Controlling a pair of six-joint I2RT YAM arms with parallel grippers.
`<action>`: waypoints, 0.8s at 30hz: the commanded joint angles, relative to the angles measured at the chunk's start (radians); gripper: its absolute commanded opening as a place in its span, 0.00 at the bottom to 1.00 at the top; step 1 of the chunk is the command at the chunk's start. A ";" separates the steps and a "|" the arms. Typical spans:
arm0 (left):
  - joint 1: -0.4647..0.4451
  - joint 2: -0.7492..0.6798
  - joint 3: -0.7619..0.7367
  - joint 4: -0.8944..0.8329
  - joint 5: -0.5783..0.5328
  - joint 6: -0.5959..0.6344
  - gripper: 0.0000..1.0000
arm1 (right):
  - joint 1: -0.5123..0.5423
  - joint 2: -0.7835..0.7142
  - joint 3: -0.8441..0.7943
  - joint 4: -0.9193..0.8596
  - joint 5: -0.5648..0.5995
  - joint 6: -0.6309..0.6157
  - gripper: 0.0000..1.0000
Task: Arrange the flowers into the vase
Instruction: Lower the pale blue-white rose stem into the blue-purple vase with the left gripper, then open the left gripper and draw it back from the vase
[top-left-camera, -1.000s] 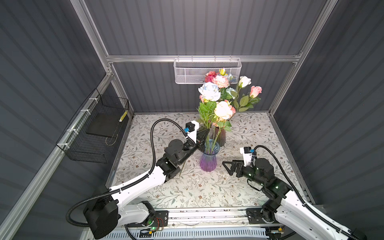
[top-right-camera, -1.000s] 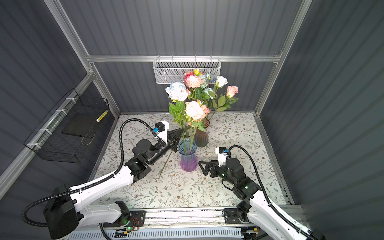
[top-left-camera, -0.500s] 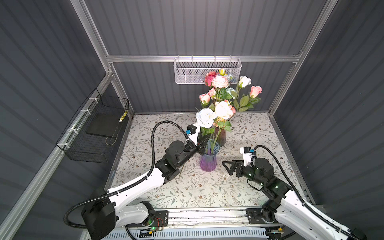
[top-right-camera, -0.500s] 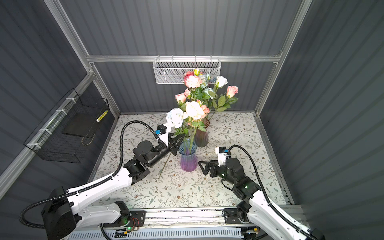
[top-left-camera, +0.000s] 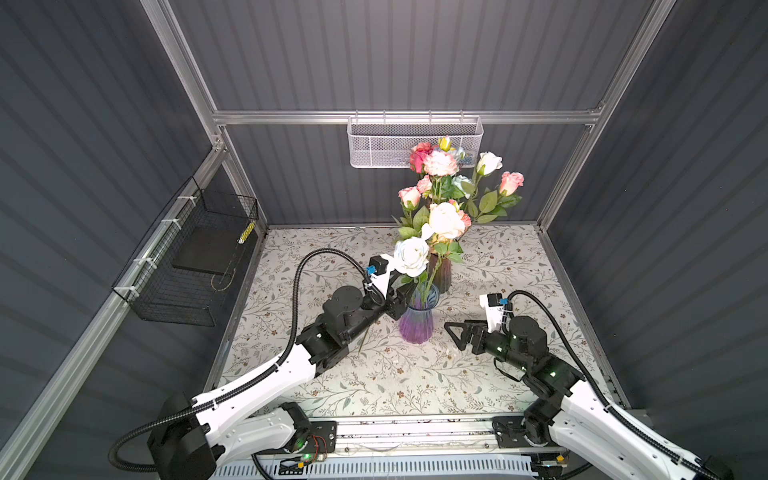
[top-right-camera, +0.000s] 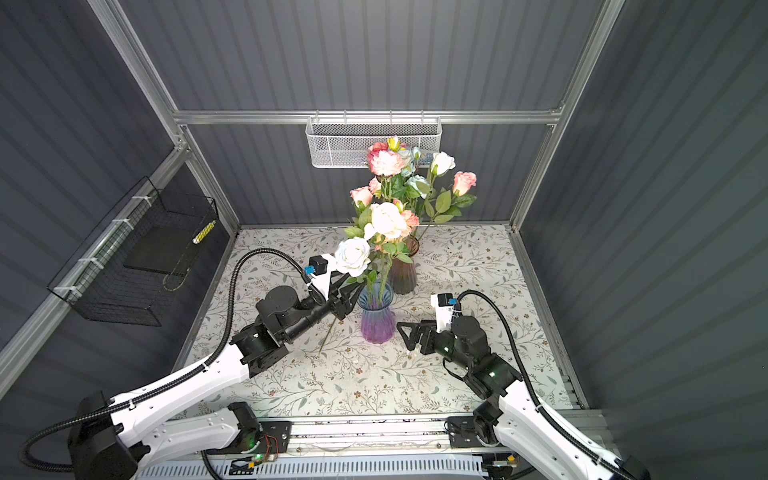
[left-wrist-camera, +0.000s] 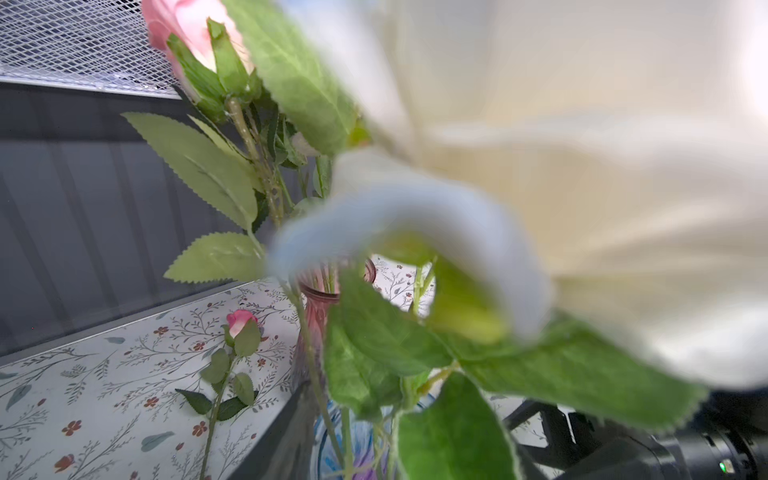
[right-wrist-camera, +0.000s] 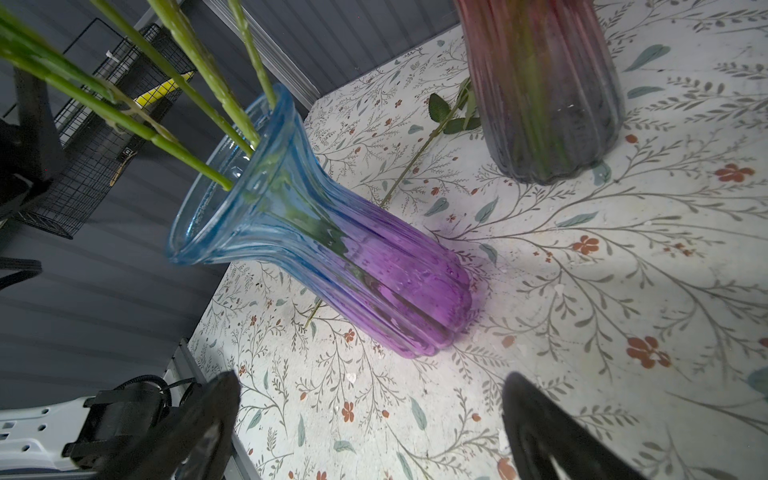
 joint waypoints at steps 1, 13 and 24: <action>-0.005 -0.044 0.025 -0.158 -0.026 0.037 0.62 | 0.001 0.002 -0.003 0.024 0.006 0.007 0.99; -0.004 -0.178 -0.006 -0.344 -0.088 0.013 0.70 | 0.000 0.010 0.011 0.023 -0.006 0.009 0.99; -0.004 -0.283 -0.038 -0.422 -0.155 -0.005 0.72 | 0.000 0.007 0.037 -0.006 -0.007 -0.003 0.99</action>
